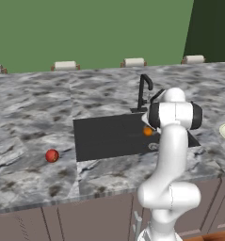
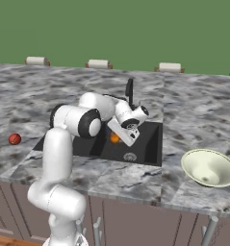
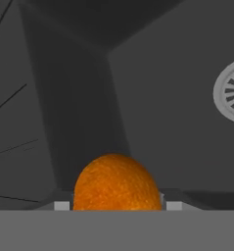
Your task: Remove the onion and tangerine from the sink. Then move the bowl and cup from the counter to the sink for washing.
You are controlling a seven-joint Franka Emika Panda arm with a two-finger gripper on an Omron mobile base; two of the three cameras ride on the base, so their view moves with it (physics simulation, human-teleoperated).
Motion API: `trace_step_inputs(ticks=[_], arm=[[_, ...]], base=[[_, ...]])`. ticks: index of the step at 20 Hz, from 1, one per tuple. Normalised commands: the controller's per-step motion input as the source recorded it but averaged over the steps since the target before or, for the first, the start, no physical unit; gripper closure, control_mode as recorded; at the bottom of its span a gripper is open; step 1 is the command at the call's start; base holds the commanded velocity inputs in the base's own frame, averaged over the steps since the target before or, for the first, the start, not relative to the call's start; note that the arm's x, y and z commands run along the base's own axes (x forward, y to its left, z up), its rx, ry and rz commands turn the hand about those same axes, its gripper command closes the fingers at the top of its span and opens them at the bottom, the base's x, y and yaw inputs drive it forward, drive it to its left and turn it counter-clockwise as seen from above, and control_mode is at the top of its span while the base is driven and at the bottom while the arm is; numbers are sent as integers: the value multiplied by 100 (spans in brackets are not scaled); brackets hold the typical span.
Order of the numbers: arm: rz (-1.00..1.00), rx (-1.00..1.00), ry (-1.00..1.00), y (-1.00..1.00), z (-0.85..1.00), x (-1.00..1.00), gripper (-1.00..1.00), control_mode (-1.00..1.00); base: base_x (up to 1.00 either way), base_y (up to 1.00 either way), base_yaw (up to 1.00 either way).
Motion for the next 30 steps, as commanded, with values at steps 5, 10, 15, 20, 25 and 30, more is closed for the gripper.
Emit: trace_step_inputs(ticks=[5, 10, 15, 20, 25, 30], arm=[[0, -1, -11, 2, 26, -32, 100, -100], [0, -10, -8, 6, 27, -28, 100, -100], [0, -15, -5, 9, 29, -30, 100, -100], [0, -9, -1, 12, 29, -35, 100, -100], [0, -1, 0, 19, 34, -35, 100, -100], [0, 0, 0, 25, 41, -29, 100, -100]], base=[[0, 0, 0], [0, 0, 0], [0, 0, 0], [0, 0, 0], [0, 0, 0], [0, 0, 0]])
